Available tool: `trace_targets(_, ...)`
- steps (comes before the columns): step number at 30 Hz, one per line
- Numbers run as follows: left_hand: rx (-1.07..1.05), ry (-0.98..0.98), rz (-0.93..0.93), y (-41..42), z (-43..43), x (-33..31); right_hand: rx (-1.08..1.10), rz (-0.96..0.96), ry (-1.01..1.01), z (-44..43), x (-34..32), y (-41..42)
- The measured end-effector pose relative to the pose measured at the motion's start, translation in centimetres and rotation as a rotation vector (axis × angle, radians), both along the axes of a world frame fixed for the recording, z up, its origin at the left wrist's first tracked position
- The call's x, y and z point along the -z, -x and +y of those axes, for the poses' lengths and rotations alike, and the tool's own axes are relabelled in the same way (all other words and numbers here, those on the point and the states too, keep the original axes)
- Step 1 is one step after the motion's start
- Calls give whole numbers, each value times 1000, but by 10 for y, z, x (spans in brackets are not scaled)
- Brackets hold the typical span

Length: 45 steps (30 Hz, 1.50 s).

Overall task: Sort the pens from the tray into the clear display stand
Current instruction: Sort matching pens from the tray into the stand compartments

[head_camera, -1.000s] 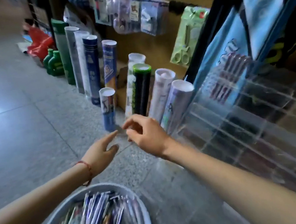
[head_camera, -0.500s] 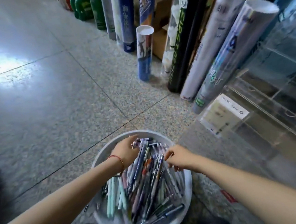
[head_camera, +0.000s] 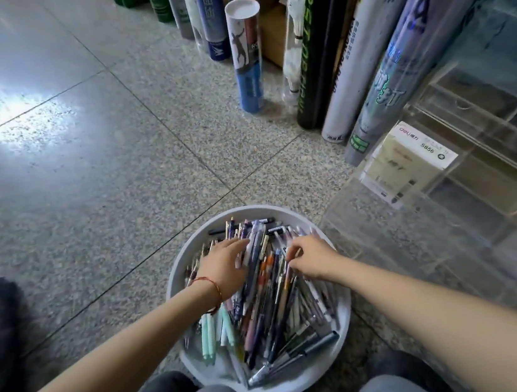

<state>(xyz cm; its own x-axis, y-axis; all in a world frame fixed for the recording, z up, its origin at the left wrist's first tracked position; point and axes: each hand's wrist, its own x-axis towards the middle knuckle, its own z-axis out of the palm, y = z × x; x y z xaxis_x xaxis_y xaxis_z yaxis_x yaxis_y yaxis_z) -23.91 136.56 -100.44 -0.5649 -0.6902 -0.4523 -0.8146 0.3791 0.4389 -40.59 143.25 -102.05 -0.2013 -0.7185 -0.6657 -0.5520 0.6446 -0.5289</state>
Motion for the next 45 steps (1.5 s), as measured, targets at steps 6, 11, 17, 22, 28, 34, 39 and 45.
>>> trace_targets(6, 202, 81, -143, 3, 18, 4, -53, -57, -40, 2, -4, 6)
trace_targets(11, 275, 149, -211, 6, 23, -1, -251, 55, -79, 21, -8, 13)
trace_targets(17, 497, 296, -154, 11, 37, -2, -267, 198, -151, 38, 2, 18)
trace_targets(22, 916, 418, -71, 20, 64, 9, -144, 177, -159, 55, 5, 14)
trace_targets(28, 1114, 481, -87, 13, 83, 30, -112, 295, -194, 73, 8, 0)
trace_targets(34, 893, 534, 17, 1, 89, 39, -167, 264, -221, 81, 7, -18)
trace_targets(39, 836, 478, 81, 2, 88, 37, -190, 253, -236, 80, -5, -22)
trace_targets(45, 720, 493, 152, 4, 86, 25, 0, 19, -235, 94, -26, -3)
